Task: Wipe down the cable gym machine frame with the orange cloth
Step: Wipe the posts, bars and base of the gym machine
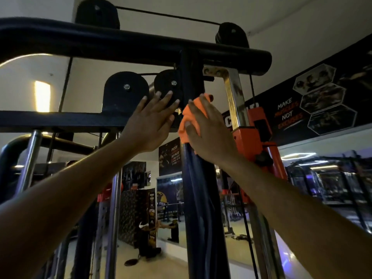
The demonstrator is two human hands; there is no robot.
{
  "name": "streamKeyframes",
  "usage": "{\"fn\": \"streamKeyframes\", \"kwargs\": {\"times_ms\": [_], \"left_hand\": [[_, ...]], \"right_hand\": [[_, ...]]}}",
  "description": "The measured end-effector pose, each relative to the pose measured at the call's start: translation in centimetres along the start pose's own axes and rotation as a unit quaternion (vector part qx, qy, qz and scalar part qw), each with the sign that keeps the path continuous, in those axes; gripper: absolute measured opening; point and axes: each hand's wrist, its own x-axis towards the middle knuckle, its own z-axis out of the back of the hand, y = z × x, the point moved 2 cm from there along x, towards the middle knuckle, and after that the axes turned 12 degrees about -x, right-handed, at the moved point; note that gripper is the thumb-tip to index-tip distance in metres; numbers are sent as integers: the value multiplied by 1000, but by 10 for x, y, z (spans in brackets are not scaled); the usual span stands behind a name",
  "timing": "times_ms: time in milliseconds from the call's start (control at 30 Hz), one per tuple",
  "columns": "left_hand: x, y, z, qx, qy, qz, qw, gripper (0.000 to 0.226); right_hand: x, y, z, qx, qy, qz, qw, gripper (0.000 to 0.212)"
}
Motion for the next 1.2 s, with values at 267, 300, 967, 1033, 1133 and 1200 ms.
{"fn": "streamKeyframes", "kwargs": {"times_ms": [267, 300, 967, 1033, 1133, 1200], "left_hand": [[-10, -8, 5, -19, -15, 4, 1000, 68], [-13, -10, 6, -23, -8, -1, 1000, 69], [-41, -25, 3, -6, 11, 12, 1000, 66], [-41, -25, 3, 1, 10, 12, 1000, 66], [-46, -25, -1, 10, 8, 9, 1000, 66], [-53, -26, -4, 16, 5, 6, 1000, 66]], "right_hand": [[-43, 23, -8, -41, -24, -3, 999, 59], [-57, 21, -11, -36, -20, 0, 999, 58], [-63, 24, -10, -31, -10, -39, 999, 61], [-46, 23, -10, -28, -7, -51, 998, 61], [-70, 25, -14, -27, -25, -41, 998, 61], [-109, 27, -18, -26, -22, -35, 999, 62]]}}
